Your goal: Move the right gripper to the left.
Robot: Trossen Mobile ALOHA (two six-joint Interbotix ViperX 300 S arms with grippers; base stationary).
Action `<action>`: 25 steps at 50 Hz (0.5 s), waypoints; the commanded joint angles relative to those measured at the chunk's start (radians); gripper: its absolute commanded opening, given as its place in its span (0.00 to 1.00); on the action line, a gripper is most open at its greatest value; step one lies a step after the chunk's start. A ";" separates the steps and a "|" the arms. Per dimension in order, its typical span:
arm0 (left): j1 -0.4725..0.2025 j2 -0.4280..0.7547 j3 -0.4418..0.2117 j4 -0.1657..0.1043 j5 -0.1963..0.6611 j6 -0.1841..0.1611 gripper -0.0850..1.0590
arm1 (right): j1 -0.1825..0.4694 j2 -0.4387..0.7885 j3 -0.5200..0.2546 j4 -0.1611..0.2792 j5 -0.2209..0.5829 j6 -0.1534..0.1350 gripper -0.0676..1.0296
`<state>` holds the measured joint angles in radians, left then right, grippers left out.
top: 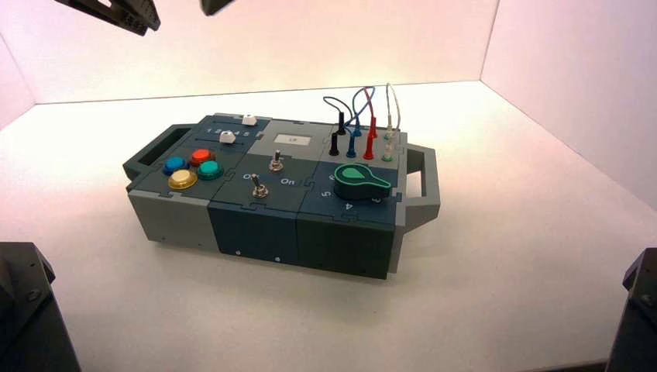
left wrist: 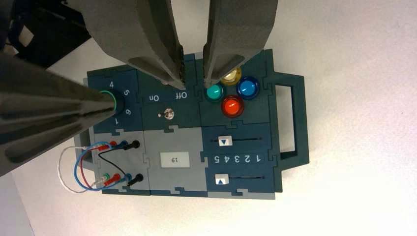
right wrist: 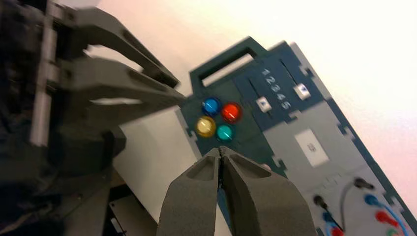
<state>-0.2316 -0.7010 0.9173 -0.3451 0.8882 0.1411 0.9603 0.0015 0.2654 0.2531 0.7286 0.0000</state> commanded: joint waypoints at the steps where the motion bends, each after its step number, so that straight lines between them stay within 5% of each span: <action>1: 0.008 -0.003 -0.011 0.000 -0.005 0.005 0.27 | 0.009 -0.005 -0.049 0.006 -0.008 0.005 0.04; 25: 0.009 -0.002 -0.006 0.000 -0.005 0.005 0.27 | 0.008 0.002 -0.038 0.006 -0.008 0.005 0.04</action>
<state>-0.2301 -0.6995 0.9204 -0.3451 0.8882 0.1411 0.9633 0.0199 0.2454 0.2531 0.7271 0.0000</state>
